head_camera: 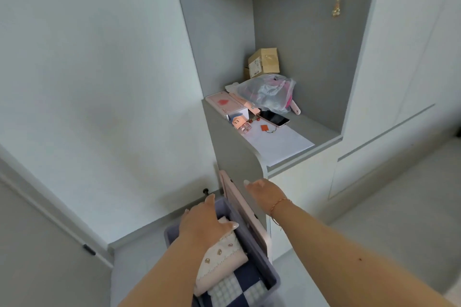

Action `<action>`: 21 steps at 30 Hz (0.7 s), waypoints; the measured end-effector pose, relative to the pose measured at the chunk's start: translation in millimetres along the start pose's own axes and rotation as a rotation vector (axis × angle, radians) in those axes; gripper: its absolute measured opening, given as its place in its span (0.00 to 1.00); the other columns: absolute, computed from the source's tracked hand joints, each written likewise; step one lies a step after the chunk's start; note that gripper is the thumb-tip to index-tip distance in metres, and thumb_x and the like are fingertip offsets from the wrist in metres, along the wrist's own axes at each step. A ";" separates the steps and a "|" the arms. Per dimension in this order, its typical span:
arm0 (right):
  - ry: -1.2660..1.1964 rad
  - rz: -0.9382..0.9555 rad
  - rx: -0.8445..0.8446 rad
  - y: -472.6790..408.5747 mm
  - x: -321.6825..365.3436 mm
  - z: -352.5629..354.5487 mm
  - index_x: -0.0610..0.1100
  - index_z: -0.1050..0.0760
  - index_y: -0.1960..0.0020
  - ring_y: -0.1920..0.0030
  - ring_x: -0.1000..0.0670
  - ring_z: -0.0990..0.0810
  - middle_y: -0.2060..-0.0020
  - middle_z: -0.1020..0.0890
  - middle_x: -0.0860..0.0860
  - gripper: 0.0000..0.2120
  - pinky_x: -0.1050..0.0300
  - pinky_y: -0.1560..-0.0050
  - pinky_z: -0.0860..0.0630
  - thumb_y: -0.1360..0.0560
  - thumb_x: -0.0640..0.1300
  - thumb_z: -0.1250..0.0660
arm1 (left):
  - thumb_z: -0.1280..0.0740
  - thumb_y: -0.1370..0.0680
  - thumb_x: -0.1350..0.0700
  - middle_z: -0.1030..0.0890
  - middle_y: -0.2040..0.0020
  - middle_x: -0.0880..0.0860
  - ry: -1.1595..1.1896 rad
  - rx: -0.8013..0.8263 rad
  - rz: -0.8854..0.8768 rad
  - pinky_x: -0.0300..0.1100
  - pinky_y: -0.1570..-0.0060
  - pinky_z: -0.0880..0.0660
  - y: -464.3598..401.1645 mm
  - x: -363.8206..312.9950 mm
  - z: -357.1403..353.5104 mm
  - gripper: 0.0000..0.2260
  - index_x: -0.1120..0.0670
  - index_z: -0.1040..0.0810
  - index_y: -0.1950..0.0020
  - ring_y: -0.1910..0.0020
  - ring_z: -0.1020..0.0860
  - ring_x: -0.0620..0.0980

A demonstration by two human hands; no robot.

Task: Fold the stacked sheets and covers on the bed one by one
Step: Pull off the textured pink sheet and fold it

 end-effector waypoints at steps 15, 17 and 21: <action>-0.131 -0.337 -0.259 127.8 -193.2 100.2 0.40 0.24 0.40 0.67 0.54 0.32 0.43 0.21 0.42 0.20 0.65 0.67 0.37 0.20 0.53 0.43 | 0.41 0.20 0.40 0.26 0.32 0.54 0.059 0.158 -0.273 0.48 0.38 0.27 68.1 -166.7 -81.8 0.31 0.54 0.44 0.23 0.35 0.26 0.53; -0.193 -0.430 -0.295 144.7 -229.2 114.0 0.39 0.27 0.36 0.64 0.54 0.29 0.41 0.22 0.40 0.19 0.64 0.63 0.33 0.19 0.50 0.45 | 0.42 0.19 0.42 0.26 0.33 0.54 0.060 0.186 -0.311 0.46 0.38 0.28 71.6 -193.8 -96.5 0.29 0.54 0.44 0.23 0.34 0.27 0.53; -0.121 -0.475 -0.290 164.1 -303.2 145.9 0.43 0.49 0.23 0.32 0.41 0.32 0.32 0.31 0.37 0.26 0.50 0.36 0.32 0.19 0.34 0.51 | 0.42 0.19 0.42 0.25 0.35 0.56 0.065 0.259 -0.352 0.47 0.37 0.29 80.4 -252.4 -128.0 0.28 0.56 0.41 0.24 0.35 0.26 0.54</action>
Point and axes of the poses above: each hand's wrist, its own y-axis away from the middle knuckle, its own z-axis out of the back of the hand, x = y × z, the point moved 8 cm from there along -y, towards the middle knuckle
